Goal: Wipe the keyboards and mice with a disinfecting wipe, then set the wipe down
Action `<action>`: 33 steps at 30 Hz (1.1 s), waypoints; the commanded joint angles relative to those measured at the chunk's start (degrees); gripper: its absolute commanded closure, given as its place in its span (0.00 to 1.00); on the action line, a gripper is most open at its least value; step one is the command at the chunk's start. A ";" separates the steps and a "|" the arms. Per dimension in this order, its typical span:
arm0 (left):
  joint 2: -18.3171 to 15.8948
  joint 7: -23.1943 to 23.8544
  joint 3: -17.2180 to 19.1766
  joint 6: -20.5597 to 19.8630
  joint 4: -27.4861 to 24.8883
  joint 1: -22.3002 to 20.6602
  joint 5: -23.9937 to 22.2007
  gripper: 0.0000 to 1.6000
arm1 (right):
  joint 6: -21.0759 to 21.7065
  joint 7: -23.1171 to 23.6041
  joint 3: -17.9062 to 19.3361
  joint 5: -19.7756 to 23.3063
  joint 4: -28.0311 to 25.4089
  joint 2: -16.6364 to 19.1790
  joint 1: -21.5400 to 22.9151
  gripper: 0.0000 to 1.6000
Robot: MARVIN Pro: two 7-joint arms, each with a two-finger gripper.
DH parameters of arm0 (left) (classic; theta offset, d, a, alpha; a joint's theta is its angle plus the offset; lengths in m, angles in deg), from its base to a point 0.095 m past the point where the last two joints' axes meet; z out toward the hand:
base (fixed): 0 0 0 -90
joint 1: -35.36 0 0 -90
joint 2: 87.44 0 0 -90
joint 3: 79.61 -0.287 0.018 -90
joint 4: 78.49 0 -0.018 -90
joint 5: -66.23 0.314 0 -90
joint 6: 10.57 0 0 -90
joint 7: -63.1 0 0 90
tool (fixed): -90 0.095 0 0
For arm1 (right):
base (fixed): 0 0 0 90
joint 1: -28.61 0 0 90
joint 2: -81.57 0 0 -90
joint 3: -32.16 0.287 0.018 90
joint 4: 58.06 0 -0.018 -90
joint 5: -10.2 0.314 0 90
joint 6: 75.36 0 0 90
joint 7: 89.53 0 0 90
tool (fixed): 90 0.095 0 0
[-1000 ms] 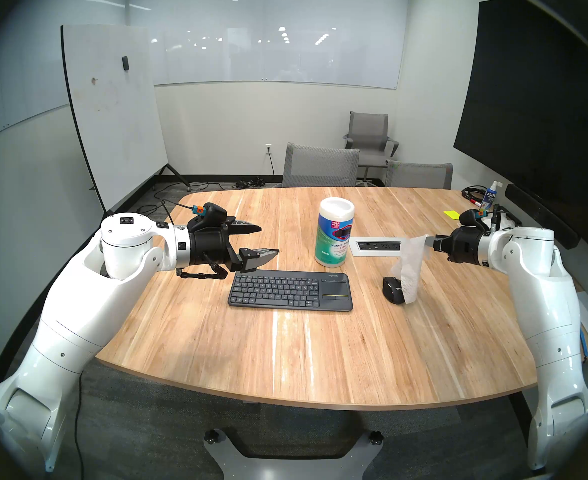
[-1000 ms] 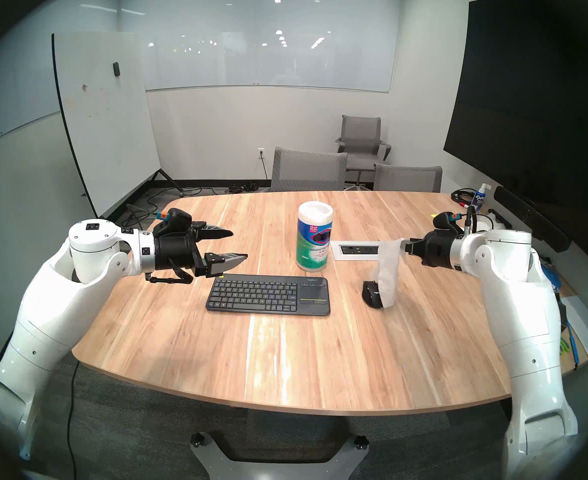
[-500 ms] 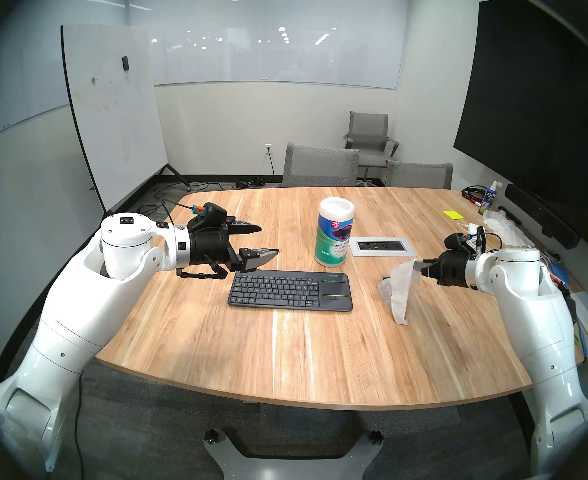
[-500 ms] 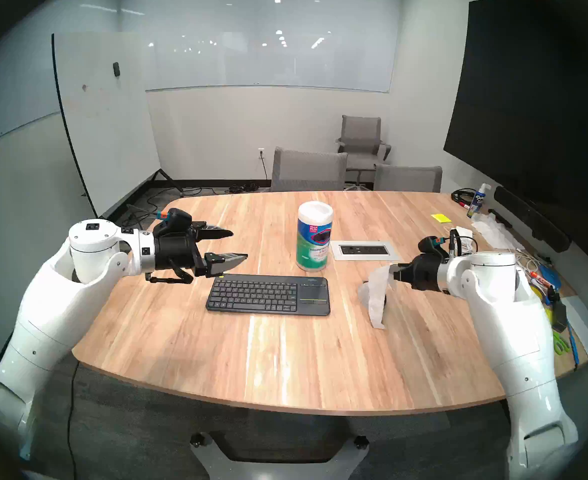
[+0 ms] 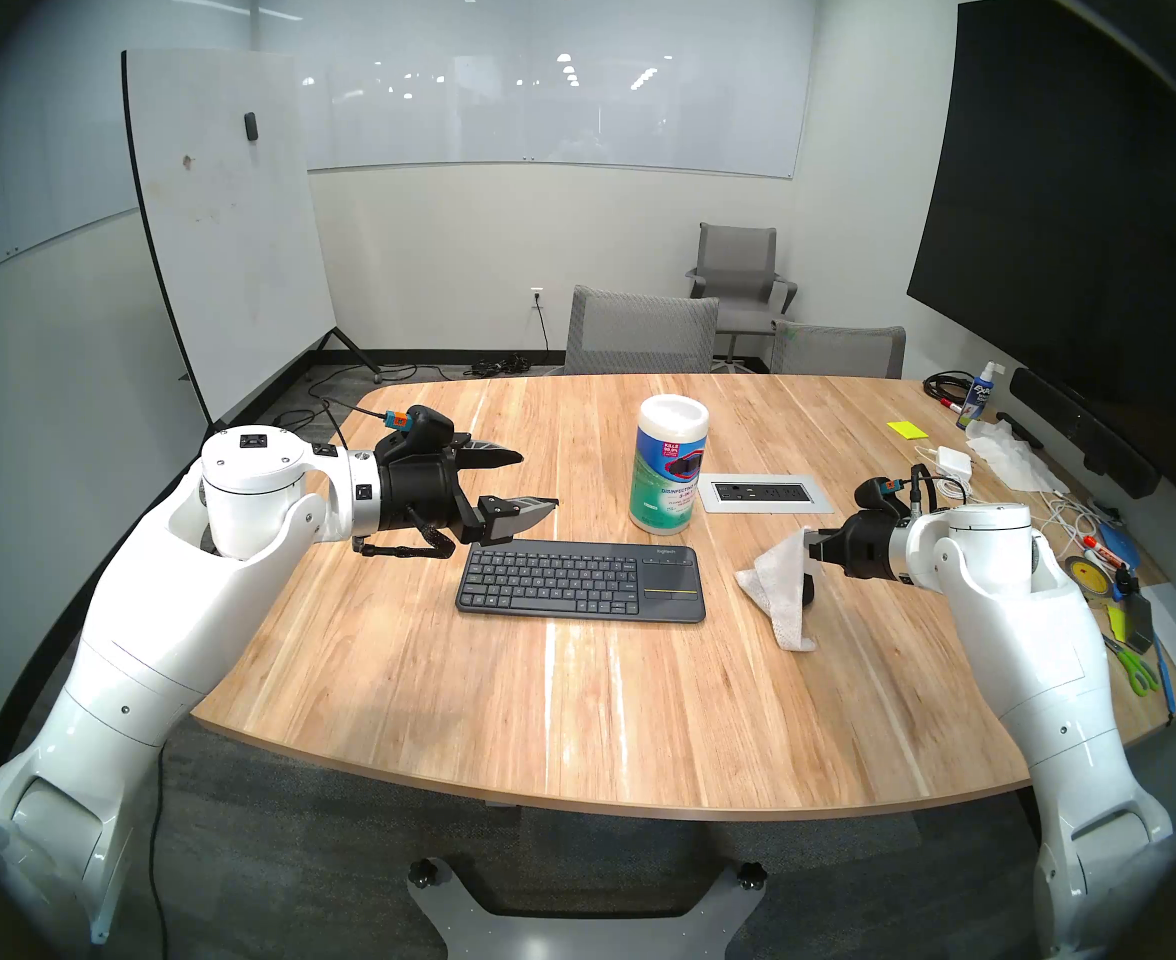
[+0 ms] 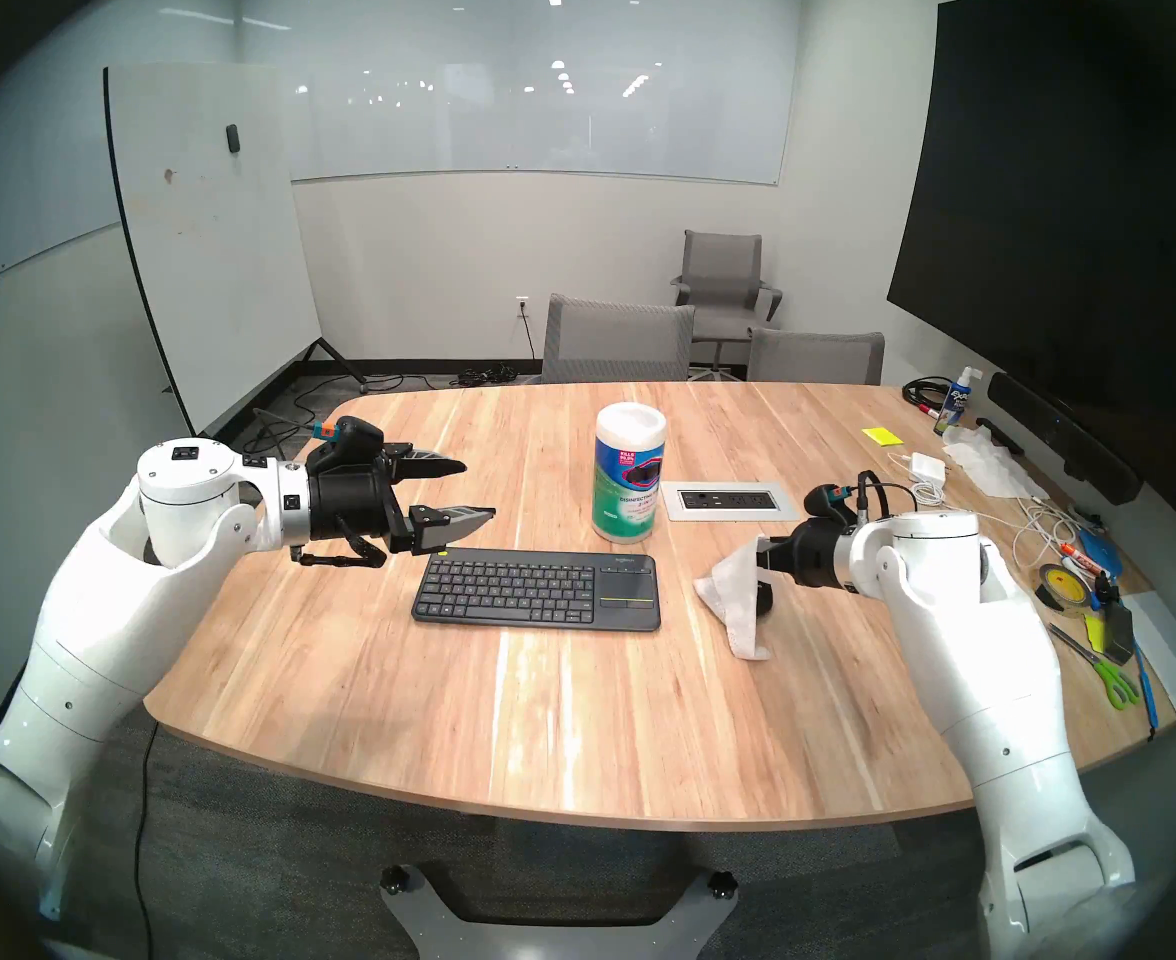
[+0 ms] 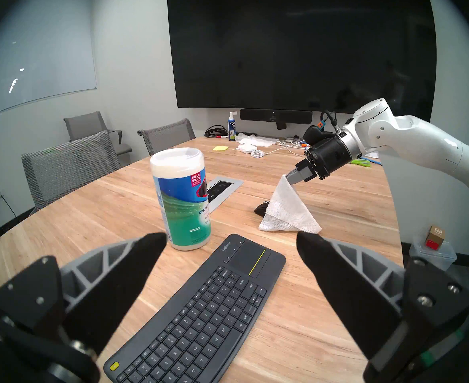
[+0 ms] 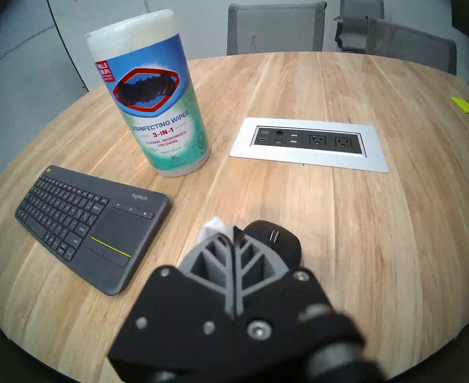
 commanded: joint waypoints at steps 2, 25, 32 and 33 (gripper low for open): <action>0.05 -0.04 0.43 0.11 -0.98 -0.56 -0.15 0.00 | 0.99 -3.44 -0.73 -1.28 0.64 -2.29 4.77 1.00; 0.05 -0.04 0.43 0.11 -0.97 -0.57 -0.14 0.00 | -0.65 -5.47 1.05 -3.93 10.21 -2.06 10.05 1.00; 0.05 -0.04 0.43 0.11 -0.98 -0.56 -0.14 0.00 | -1.59 -5.04 1.99 -4.32 11.73 -1.64 10.54 1.00; 0.05 -0.04 0.43 0.11 -0.98 -0.56 -0.14 0.00 | -1.86 -4.97 2.10 -4.37 12.08 -1.59 10.70 1.00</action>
